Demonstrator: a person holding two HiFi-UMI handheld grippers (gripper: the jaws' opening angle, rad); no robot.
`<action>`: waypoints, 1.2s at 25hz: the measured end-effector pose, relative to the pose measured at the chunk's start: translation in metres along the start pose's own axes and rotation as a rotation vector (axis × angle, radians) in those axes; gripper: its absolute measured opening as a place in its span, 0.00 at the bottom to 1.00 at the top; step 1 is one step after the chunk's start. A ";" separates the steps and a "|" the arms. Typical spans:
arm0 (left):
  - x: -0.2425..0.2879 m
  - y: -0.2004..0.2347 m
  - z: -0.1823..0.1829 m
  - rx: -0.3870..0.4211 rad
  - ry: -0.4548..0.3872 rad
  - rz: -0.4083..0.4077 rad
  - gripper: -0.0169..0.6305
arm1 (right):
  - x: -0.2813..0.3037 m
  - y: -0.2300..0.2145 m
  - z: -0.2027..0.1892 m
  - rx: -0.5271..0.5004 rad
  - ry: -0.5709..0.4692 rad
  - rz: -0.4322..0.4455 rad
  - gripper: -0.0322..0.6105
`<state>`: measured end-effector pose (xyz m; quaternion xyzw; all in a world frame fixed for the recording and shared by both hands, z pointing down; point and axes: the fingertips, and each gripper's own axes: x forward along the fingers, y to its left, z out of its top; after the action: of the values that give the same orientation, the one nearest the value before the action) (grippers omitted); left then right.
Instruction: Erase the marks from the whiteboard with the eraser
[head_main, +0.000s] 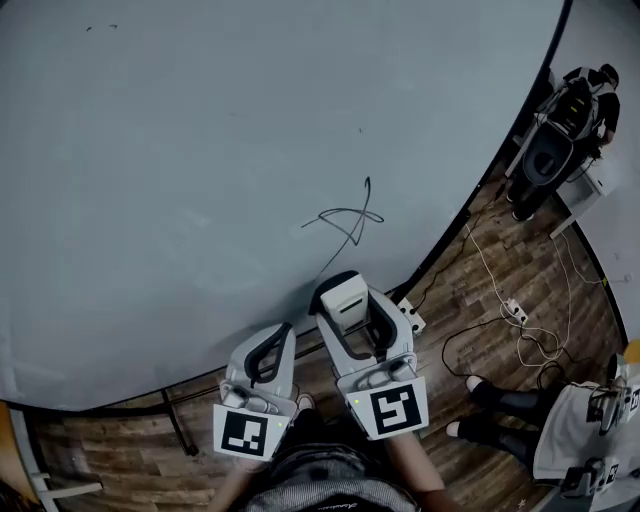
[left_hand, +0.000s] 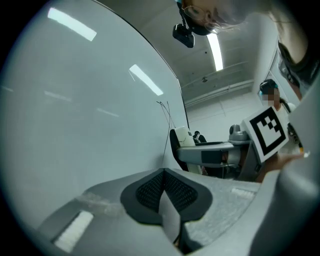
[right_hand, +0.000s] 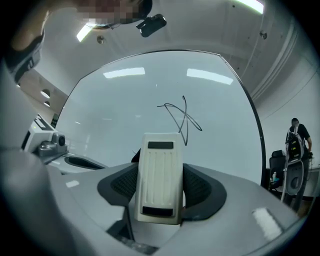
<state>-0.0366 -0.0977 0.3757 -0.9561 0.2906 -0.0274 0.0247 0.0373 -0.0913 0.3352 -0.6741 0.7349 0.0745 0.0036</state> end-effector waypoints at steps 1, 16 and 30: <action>0.006 0.002 0.000 -0.003 0.001 0.027 0.02 | 0.006 -0.006 0.001 -0.009 -0.003 0.018 0.46; 0.012 0.015 -0.003 -0.046 0.016 0.234 0.02 | 0.036 -0.037 0.009 -0.160 0.001 0.071 0.46; -0.002 0.039 -0.003 -0.043 0.018 0.238 0.02 | 0.041 -0.023 0.041 -0.244 -0.138 0.048 0.46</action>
<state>-0.0601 -0.1293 0.3758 -0.9149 0.4027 -0.0265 0.0048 0.0523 -0.1293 0.2882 -0.6449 0.7344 0.2094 -0.0295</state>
